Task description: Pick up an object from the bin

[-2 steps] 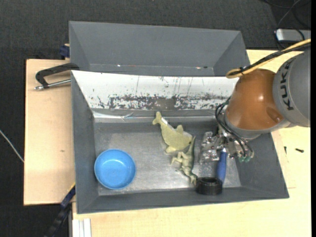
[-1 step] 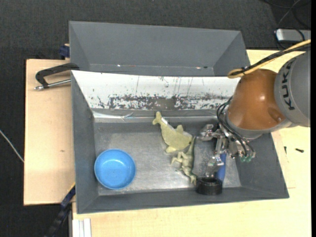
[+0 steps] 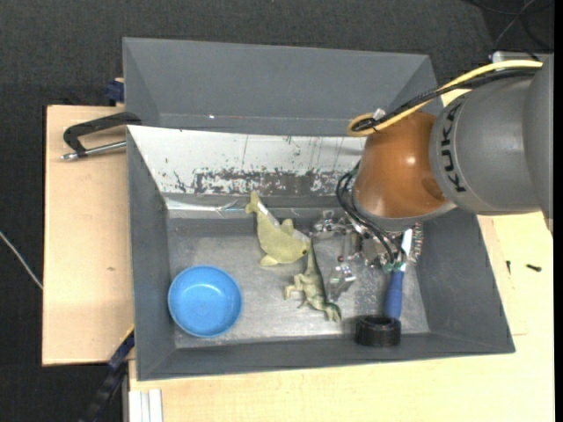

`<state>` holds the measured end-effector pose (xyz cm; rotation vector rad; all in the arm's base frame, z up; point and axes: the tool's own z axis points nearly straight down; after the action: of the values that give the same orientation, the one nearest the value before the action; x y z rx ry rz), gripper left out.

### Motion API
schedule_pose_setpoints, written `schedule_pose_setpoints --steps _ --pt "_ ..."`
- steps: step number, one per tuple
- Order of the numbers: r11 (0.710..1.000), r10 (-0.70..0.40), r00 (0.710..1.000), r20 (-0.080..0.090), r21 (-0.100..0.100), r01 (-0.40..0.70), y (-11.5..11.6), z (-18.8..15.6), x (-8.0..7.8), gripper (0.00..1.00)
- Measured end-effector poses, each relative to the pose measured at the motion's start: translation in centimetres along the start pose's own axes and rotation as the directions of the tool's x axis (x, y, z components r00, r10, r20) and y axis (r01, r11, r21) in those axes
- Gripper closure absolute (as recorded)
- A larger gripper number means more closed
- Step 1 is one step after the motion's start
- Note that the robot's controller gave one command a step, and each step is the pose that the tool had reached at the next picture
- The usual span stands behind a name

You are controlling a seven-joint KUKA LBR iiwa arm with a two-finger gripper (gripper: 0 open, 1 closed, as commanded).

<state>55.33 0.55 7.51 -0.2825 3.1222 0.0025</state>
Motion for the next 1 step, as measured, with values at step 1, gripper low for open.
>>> schedule_pose_setpoints --steps 1 --pt "0.993 -0.119 0.993 0.001 -0.001 0.119 4.86 -0.42 -2.79 0.0"
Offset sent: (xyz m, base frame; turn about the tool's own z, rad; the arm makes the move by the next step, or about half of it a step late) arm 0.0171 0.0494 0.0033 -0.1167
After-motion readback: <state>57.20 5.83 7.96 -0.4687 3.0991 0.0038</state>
